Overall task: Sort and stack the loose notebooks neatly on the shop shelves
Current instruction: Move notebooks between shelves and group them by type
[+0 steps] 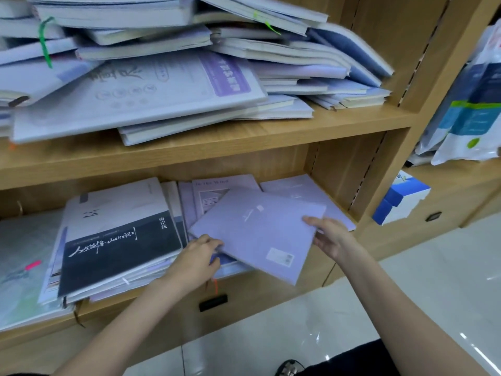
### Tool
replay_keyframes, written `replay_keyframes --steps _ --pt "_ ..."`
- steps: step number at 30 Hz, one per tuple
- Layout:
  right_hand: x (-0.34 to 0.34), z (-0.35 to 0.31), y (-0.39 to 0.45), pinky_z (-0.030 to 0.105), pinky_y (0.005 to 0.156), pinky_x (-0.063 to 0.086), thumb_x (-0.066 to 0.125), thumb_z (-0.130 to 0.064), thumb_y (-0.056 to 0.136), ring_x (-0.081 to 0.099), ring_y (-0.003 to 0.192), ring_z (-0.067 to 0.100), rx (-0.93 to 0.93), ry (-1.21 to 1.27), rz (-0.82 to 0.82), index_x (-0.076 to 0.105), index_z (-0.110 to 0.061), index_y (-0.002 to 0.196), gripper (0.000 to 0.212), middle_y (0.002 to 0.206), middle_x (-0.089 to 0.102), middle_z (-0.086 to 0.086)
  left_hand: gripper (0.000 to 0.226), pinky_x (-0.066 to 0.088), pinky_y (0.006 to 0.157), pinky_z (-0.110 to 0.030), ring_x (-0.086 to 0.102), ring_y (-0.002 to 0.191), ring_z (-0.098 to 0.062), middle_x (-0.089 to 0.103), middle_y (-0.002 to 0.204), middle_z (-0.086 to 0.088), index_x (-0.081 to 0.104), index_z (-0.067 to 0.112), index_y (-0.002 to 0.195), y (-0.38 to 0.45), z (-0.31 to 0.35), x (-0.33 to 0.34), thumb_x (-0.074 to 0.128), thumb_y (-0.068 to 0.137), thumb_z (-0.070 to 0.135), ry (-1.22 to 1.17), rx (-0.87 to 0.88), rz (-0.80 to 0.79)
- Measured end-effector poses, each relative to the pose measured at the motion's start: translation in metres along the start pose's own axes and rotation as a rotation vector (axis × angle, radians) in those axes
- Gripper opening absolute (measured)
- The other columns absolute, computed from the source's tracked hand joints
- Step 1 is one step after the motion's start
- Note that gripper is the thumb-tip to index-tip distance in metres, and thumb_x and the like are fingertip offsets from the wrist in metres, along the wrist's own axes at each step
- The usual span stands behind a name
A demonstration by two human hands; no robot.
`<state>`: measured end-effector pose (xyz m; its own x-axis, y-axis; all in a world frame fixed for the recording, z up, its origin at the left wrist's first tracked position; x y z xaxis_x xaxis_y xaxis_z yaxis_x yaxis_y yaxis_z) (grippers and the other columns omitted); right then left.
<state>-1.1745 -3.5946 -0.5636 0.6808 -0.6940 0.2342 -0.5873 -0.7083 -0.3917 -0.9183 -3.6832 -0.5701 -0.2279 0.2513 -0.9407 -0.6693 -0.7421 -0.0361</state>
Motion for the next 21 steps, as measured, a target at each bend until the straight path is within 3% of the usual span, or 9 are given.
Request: replay_keyframes --steps 3,5,8,11,13,15,18,19,21 --pt "0.002 -0.054 -0.025 0.029 0.060 0.051 0.058 0.002 0.087 0.061 0.067 0.020 -0.249 -0.040 0.056 0.060 -0.001 0.093 0.006 0.084 0.066 0.011 0.043 0.029 0.104 -0.023 0.037 0.130 -0.018 0.041 0.141 0.002 0.041 0.020 0.138 0.006 0.013 0.003 0.045 0.095 0.018 -0.059 0.046 -0.059" --pt "-0.009 -0.091 -0.046 0.029 0.062 0.048 0.057 -0.002 0.088 0.060 0.067 0.019 -0.510 -0.122 0.146 0.059 -0.008 0.086 0.006 0.079 0.064 0.007 0.045 0.025 0.107 -0.025 0.031 0.134 -0.018 0.034 0.146 0.004 0.036 0.020 0.141 0.007 0.021 0.006 0.043 0.097 0.020 -0.055 0.054 -0.099" --pt "-0.024 -0.113 -0.071 0.017 0.058 0.037 0.058 -0.007 0.088 0.048 0.060 0.003 -0.912 -0.492 0.242 0.051 -0.016 0.076 0.016 0.071 0.056 0.003 0.043 0.023 0.106 -0.024 0.030 0.135 -0.018 0.034 0.146 0.002 0.038 0.020 0.140 0.013 0.030 0.011 0.043 0.097 0.021 -0.076 0.060 -0.077" --pt "-0.028 -0.093 -0.080 0.009 0.056 0.033 0.053 -0.008 0.090 0.043 0.060 0.004 -1.157 -0.734 0.304 0.049 -0.018 0.084 0.012 0.068 0.055 -0.001 0.041 0.025 0.105 -0.025 0.032 0.133 -0.018 0.035 0.146 0.003 0.040 0.020 0.138 0.022 0.044 0.016 0.043 0.097 0.019 -0.078 0.080 -0.044" --pt "-0.022 -0.084 -0.073 -0.001 0.071 0.037 0.050 -0.005 0.091 0.053 0.077 0.000 -1.319 -0.818 0.269 0.057 -0.015 0.097 0.014 0.084 0.064 -0.004 0.043 0.024 0.109 -0.028 0.030 0.135 -0.020 0.033 0.147 0.003 0.039 0.020 0.139 0.032 0.052 0.017 0.043 0.096 0.018 -0.056 0.091 -0.035" --pt "-0.011 -0.084 -0.061 0.011 0.096 0.041 0.044 0.001 0.092 0.060 0.099 0.011 -1.539 -0.933 0.209 0.058 -0.005 0.109 0.023 0.104 0.068 0.010 0.045 0.023 0.112 -0.031 0.028 0.136 -0.021 0.031 0.148 0.000 0.039 0.019 0.139 0.045 0.056 0.016 0.044 0.095 0.017 -0.037 0.088 -0.014" --pt "0.003 -0.082 -0.044 0.038 0.105 0.041 0.037 0.003 0.098 0.060 0.107 0.028 -1.902 -1.050 0.162 0.053 -0.001 0.105 0.019 0.110 0.066 0.021 0.045 0.026 0.110 -0.036 0.030 0.135 -0.025 0.033 0.147 -0.003 0.039 0.019 0.139 0.063 0.055 0.013 0.045 0.094 0.017 -0.024 0.063 0.004" --pt "0.005 -0.077 -0.035 0.043 0.105 0.040 0.037 0.002 0.098 0.059 0.108 0.030 -1.943 -1.097 0.139 0.054 -0.001 0.103 0.017 0.111 0.066 0.022 0.045 0.027 0.110 -0.036 0.030 0.135 -0.025 0.034 0.147 -0.003 0.040 0.020 0.139 0.068 0.054 0.014 0.045 0.094 0.017 -0.013 0.062 0.001" --pt "0.001 -0.056 -0.010 0.045 0.105 0.037 0.038 0.001 0.097 0.059 0.109 0.030 -1.848 -1.231 0.058 0.052 -0.003 0.100 0.015 0.115 0.064 0.021 0.045 0.028 0.109 -0.035 0.032 0.134 -0.026 0.035 0.146 -0.004 0.040 0.019 0.139 0.076 0.051 0.017 0.045 0.094 0.016 0.011 0.057 -0.007"
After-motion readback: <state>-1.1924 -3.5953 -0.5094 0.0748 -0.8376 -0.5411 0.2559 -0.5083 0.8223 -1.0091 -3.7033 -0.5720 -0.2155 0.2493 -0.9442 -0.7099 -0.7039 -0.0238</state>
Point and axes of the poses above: each hand's wrist, its own y-axis towards the middle knuckle, its own x-axis out of the palm, z = x × y, the point moved 4 cm from there along y, towards the middle knuckle
